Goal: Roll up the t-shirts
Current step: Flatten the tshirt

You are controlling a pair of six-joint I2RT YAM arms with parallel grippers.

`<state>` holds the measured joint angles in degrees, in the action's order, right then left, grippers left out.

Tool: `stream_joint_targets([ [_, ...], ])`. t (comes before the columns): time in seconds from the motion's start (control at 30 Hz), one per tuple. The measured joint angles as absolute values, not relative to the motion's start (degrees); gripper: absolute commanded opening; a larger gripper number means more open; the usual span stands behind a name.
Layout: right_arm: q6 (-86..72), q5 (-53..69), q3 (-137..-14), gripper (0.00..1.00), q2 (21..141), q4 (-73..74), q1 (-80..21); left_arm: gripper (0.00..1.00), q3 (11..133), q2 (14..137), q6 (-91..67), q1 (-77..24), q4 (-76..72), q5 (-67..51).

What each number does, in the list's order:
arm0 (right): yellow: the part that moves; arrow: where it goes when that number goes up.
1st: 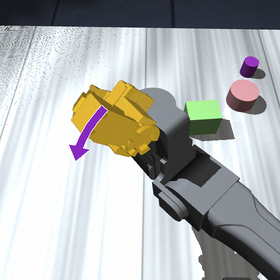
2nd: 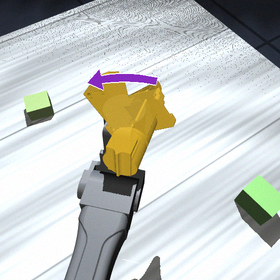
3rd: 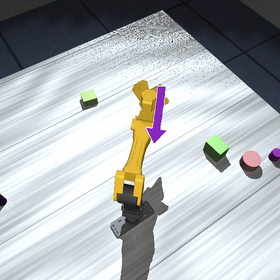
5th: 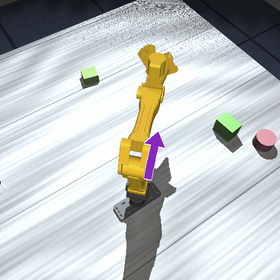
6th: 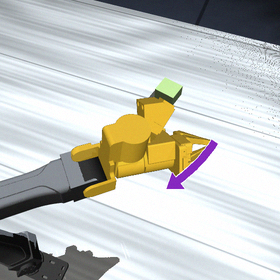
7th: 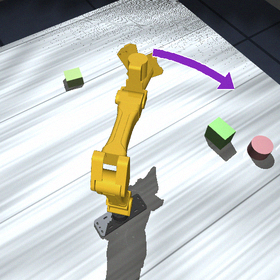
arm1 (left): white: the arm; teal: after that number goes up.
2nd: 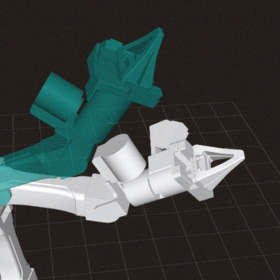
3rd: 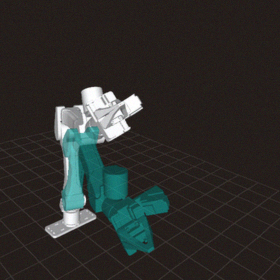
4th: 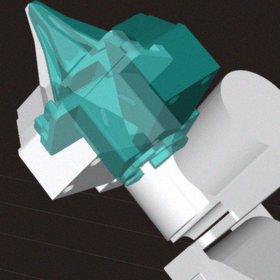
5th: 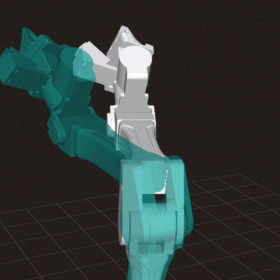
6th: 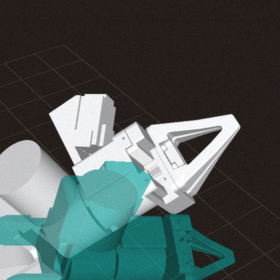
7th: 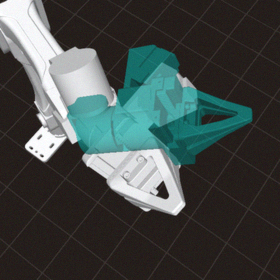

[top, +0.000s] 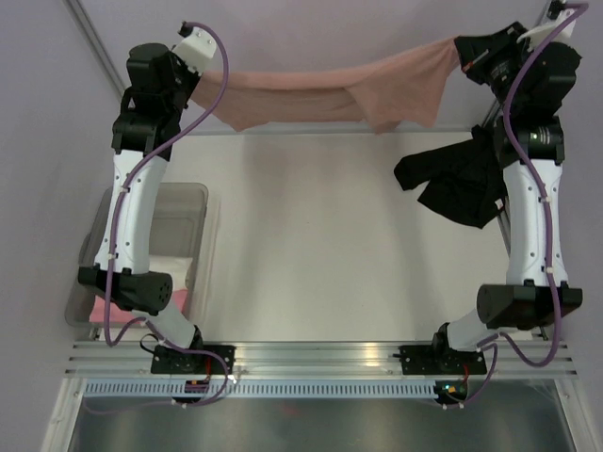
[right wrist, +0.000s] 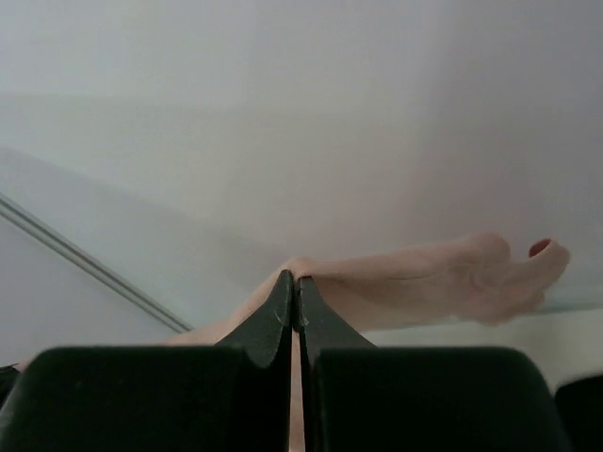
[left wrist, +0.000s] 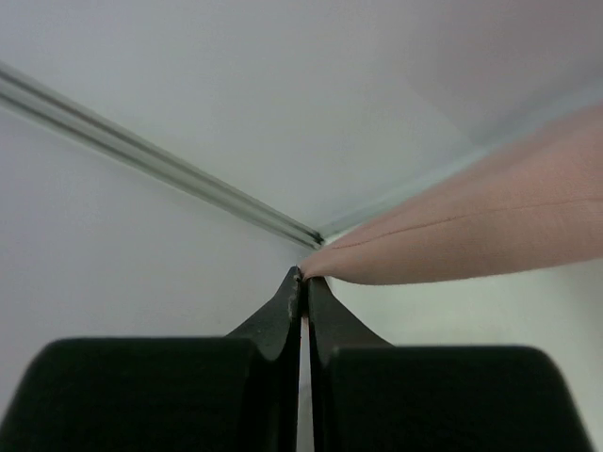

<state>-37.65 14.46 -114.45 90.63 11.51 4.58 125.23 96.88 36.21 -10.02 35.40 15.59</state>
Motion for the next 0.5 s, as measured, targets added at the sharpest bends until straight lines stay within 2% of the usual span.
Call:
stream_joint_targets([
  [0.17,-36.4,12.1,-89.3,0.0,75.1,15.1,4.6,0.02,102.8,86.1,36.9,-9.8,37.2,5.5],
  [0.5,-32.6,11.8,-55.9,0.0,59.1,28.8,4.7,0.02,61.8,71.9,44.1,-11.1,41.1,-3.2],
])
